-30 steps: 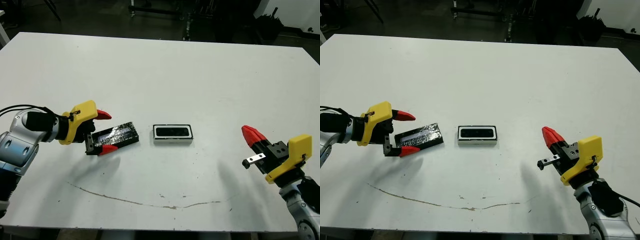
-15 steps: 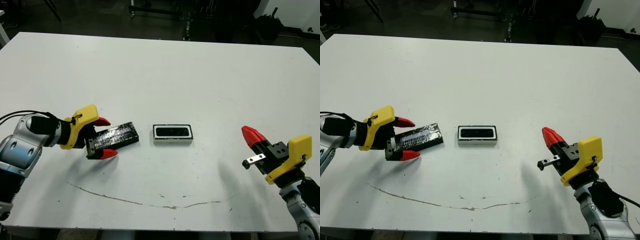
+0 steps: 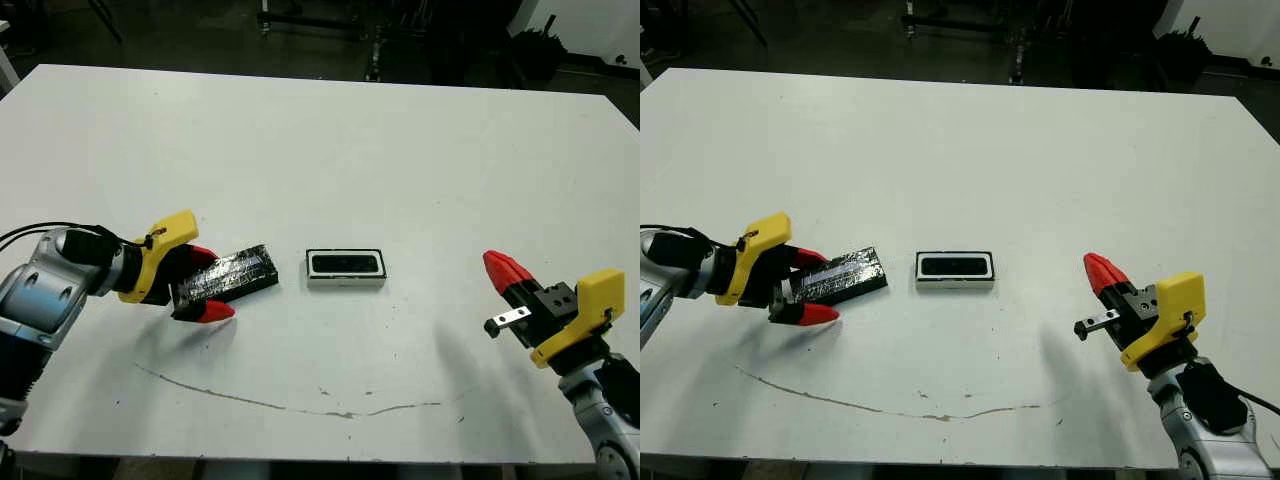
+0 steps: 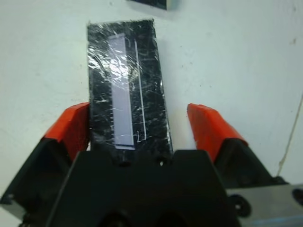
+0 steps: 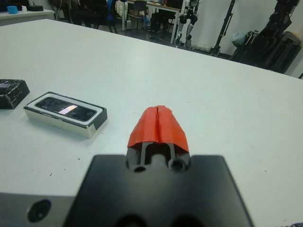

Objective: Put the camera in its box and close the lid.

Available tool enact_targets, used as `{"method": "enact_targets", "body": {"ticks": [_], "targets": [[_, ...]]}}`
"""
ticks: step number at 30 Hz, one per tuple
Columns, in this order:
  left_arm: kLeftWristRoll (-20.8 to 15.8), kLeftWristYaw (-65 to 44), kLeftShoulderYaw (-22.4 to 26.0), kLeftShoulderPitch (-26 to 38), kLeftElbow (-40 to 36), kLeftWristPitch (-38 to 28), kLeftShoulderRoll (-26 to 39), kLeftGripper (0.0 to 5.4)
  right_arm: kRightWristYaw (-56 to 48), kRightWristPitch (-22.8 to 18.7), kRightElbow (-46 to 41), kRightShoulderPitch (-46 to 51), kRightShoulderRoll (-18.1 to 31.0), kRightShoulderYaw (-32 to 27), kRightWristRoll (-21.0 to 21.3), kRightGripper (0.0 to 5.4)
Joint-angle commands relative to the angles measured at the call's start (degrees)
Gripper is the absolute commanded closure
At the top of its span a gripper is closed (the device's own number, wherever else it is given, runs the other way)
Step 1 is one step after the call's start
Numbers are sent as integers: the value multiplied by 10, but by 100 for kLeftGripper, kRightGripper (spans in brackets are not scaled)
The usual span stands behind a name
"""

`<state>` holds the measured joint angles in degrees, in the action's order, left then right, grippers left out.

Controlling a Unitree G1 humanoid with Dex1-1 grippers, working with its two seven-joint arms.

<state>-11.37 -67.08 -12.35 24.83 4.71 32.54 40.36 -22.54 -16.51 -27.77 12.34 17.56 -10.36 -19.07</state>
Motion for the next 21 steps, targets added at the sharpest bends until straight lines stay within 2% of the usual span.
{"method": "enact_targets", "body": {"ticks": [1, 6, 9, 21], "targets": [[-7, 10, 5, -5, -3, 19, -1, 154, 5, -5, 0, -1, 6, -1, 2, 540], [-18, 18, 8, -2, -5, 43, -3, 223, 8, -14, -7, -1, 8, 1, 1, 540], [-23, 25, 11, -6, -9, 41, -4, 224, 3, -3, 2, -2, 6, 1, 0, 540], [-18, 33, 9, -9, -13, 1, -5, 224, 19, -29, -19, 6, 7, -1, 0, 540]]}}
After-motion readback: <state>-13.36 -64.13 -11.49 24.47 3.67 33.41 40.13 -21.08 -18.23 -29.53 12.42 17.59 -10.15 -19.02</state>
